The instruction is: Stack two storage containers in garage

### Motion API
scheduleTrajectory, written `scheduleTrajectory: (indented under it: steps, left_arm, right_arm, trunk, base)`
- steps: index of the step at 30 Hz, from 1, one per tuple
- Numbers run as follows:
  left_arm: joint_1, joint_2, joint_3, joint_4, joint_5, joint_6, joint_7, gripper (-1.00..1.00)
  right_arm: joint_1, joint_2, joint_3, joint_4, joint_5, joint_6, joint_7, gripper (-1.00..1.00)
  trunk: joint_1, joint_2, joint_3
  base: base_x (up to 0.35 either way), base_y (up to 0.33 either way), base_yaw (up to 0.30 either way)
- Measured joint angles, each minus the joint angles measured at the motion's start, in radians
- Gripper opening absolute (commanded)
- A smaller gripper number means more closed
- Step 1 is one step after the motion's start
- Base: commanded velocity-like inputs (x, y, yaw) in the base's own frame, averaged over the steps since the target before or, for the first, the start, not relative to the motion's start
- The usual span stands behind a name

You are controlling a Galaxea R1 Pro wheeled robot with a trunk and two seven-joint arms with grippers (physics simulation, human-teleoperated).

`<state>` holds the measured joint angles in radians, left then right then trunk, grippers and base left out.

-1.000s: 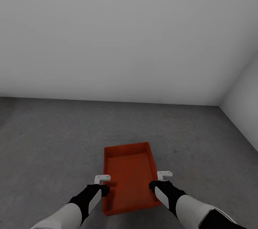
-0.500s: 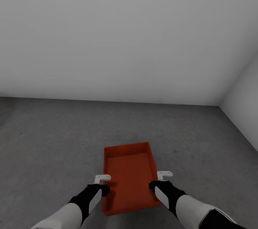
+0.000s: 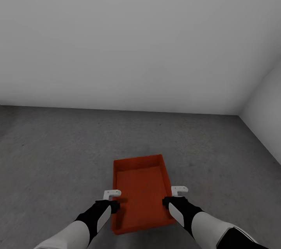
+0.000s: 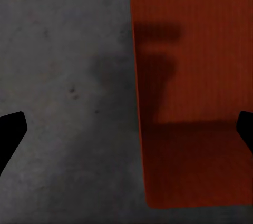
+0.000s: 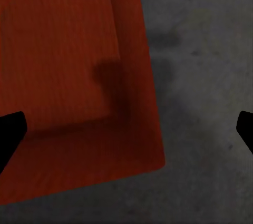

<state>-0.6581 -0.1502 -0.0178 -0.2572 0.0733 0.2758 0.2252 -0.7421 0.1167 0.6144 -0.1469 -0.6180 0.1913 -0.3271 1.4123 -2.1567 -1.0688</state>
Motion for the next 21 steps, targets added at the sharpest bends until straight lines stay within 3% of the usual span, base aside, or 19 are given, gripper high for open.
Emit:
scheduleTrajectory:
  steps: [18, 21]
  left_arm:
    - [0.000, -0.001, 0.001, -0.001, 0.000, 0.000, 0.000, 1.00]
    - [0.000, -0.001, 0.001, 0.000, 0.000, 0.000, 0.001, 1.00]
  right_arm:
    - [0.000, 0.000, 0.000, 0.000, -0.001, 0.000, 0.000, 1.00]
    - [0.000, 0.000, 0.000, 0.000, -0.001, 0.000, 0.000, 1.00]
  trunk:
    - [0.000, 0.000, 0.000]
    - [-0.011, 0.021, 0.009]
  base:
    - [0.000, 0.000, 0.000]
    - [0.000, 0.000, 0.000]
